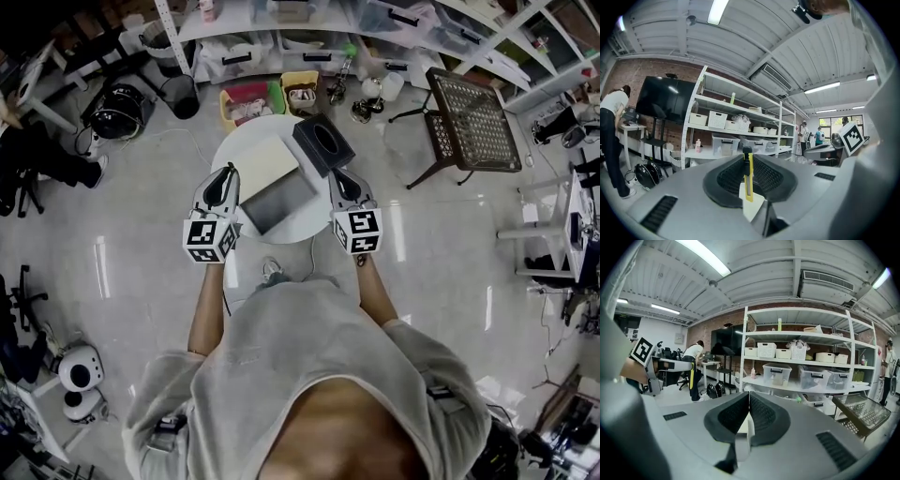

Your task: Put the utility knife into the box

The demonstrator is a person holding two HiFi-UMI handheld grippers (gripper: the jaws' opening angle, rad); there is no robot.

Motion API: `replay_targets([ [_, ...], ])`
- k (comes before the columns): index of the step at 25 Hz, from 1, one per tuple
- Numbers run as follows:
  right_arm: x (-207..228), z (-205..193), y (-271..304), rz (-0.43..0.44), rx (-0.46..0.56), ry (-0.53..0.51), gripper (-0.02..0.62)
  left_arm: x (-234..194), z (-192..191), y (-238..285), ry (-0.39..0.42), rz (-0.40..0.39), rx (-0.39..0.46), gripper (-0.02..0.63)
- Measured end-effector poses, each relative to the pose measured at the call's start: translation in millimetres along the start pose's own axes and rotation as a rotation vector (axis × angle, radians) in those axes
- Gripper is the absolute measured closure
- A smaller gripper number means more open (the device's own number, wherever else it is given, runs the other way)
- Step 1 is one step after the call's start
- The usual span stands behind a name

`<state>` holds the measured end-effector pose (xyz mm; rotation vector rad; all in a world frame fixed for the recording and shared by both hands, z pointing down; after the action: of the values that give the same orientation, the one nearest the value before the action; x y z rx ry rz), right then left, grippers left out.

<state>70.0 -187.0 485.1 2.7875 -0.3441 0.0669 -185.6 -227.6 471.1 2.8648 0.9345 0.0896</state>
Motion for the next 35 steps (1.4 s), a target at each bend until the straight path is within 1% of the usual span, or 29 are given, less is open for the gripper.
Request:
replay_targets([
  [7,7.4,-13.5,1.2,-0.025,-0.044,0.023,0.565,7.6,-10.6,16.9,-0.015,-0.055,-0.033,0.537],
  [13,17.0,-25.5,5.0,-0.001,-0.076,0.036,0.565,22.4,-25.1,27.8,-0.010,-0.076,-0.086,0.537],
  [22,39.5,-34.2,15.7,0.088,-0.125,0.035,0.565,47.6,-43.5,32.4,-0.024,-0.033,-0.166,0.537],
  [29,52.0,-51.5,23.7,0.163,-0.180,0.037,0.565,67.5,-67.5,30.8,-0.042,0.005,-0.247,0.537],
  [32,53.0,-59.6,26.4,0.188,-0.197,0.042,0.565,75.6,-78.6,31.6,-0.042,0.009,-0.279,0.537],
  [35,52.9,-67.2,27.7,0.204,-0.212,0.044,0.565,84.6,-89.6,33.4,-0.028,-0.005,-0.310,0.537],
])
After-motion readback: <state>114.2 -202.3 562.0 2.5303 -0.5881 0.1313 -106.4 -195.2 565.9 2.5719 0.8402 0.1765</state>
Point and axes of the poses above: the fingertips, and each gripper's own axes: y forward along the fingers, x to its right, z out of its top, the point moved 4 cm from there along -y, backward along the fingers, and after that the axes turned 9 degrees about y, right-handed, at the moved point
